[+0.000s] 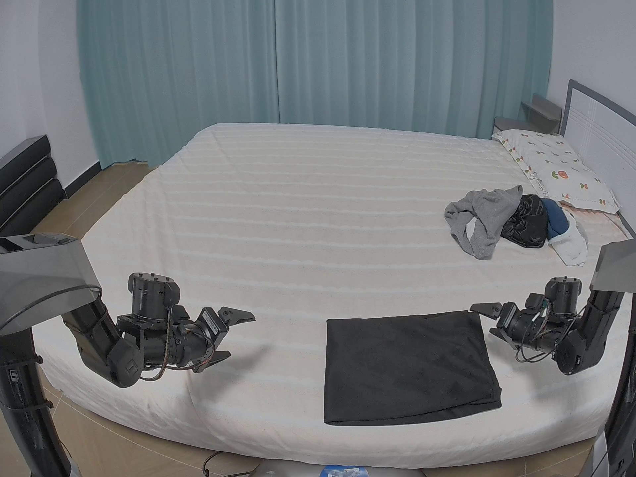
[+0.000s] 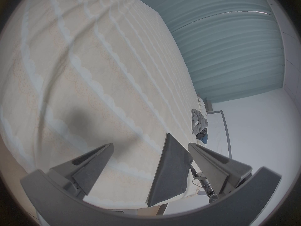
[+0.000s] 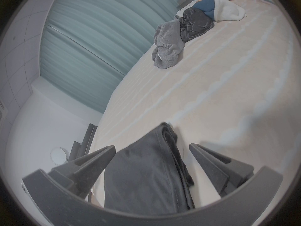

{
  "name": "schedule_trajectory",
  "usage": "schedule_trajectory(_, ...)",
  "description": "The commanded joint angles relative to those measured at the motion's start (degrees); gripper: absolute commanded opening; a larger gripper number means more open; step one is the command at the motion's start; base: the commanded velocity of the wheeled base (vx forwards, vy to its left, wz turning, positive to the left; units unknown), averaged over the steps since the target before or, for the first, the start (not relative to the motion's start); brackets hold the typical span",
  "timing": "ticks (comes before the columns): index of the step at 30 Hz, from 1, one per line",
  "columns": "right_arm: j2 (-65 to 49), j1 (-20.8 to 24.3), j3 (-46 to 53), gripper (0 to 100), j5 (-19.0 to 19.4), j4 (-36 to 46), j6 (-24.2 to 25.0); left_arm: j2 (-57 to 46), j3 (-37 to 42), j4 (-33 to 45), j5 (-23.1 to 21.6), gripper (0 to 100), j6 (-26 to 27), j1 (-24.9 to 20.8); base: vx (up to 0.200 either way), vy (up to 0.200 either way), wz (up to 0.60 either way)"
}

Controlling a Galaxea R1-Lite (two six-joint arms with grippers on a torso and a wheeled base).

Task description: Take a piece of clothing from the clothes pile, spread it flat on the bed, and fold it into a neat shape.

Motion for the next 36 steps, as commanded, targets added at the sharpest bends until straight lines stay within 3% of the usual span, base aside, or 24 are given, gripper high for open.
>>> schedule_trajectory(1, 6.01, 1.57, -6.31, 100, -0.65, 0.97, 2.35, 0.12, 0.09, -0.02, -0.01, 100, -0.03, -0.06, 0.000, 0.000, 0.00)
schedule_trajectory(3, 6.37, 2.54, -8.16, 100, -0.74, 1.05, 4.90, 0.12, 0.09, -0.02, -0.01, 100, -0.03, -0.06, 0.000, 0.000, 0.00)
schedule_trajectory(6, 7.51, 2.27, -9.65, 100, -0.74, 0.97, 4.99, 0.12, 0.09, -0.11, -0.01, 100, -0.03, -0.06, 0.000, 0.000, 0.00)
schedule_trajectory(7, 7.68, 2.27, -9.91, 0, -0.74, 0.97, 4.99, 0.12, 0.09, -0.11, -0.01, 100, -0.03, -0.06, 0.000, 0.000, 0.00)
schedule_trajectory(19, 6.98, -0.89, -10.35, 0, -0.74, 0.79, 5.43, 0.12, 0.17, -0.11, -0.01, 100, 0.06, -0.06, 0.000, 0.000, 0.00)
schedule_trajectory(36, 8.04, -1.24, -11.14, 0, -0.74, 2.55, 5.43, 0.12, 0.17, -0.11, -0.01, 100, 0.06, -0.15, 0.000, 0.000, 0.00)
